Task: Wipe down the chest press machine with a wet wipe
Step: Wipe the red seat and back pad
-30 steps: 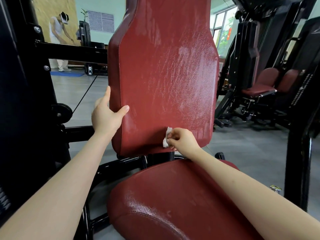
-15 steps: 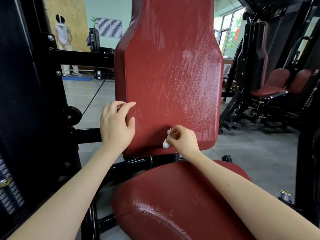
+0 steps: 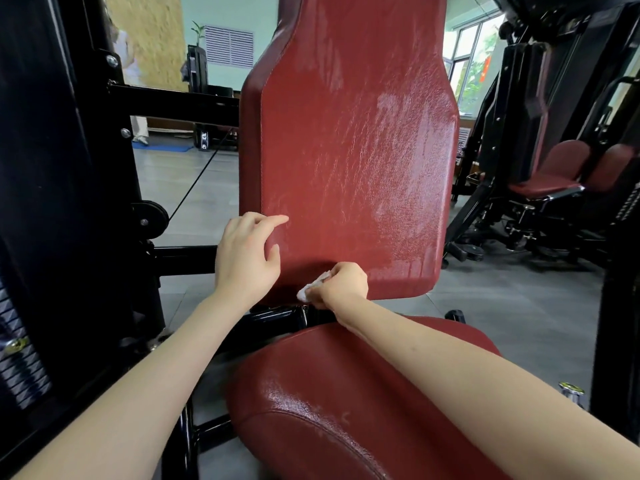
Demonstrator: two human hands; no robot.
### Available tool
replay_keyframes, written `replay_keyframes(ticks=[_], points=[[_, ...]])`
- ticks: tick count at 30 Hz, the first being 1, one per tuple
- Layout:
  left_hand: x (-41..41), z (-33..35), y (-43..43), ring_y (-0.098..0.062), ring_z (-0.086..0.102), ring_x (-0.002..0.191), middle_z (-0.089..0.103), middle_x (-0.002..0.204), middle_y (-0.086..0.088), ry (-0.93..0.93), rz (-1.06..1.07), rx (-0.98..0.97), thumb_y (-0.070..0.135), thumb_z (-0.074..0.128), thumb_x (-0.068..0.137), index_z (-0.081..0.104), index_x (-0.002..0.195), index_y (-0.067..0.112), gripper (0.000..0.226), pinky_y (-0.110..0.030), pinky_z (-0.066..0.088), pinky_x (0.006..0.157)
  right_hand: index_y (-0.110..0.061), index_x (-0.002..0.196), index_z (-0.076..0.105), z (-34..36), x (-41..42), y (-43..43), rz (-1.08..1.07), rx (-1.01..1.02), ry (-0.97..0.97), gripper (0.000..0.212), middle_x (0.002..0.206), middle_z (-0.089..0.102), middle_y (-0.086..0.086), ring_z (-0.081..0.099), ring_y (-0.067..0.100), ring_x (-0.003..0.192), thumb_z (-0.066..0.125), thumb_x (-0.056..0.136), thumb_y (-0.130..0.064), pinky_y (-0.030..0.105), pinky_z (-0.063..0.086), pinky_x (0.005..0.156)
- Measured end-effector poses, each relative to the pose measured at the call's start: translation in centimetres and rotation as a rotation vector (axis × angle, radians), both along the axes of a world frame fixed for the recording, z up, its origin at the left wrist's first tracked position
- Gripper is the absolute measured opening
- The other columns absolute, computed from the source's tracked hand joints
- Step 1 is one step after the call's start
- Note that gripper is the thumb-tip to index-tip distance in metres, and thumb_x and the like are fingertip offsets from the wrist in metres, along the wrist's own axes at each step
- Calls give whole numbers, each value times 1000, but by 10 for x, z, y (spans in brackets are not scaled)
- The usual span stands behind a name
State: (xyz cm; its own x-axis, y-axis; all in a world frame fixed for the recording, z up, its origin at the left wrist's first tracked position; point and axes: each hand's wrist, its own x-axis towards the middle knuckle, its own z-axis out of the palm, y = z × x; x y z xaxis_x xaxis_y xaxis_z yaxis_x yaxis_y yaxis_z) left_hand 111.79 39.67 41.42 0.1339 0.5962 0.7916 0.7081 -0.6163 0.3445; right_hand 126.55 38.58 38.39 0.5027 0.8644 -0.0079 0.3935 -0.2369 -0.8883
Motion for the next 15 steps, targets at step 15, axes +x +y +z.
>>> replay_keyframes(ticks=[15], points=[[54, 6, 16, -32, 53, 111, 60, 119, -12, 399, -137, 249, 5, 73, 69, 70, 108, 20, 42, -46, 43, 93, -15, 49, 49, 2, 173, -41, -306, 66, -137, 37, 55, 57, 7, 58, 23, 58, 73, 59, 11, 44, 56, 65]])
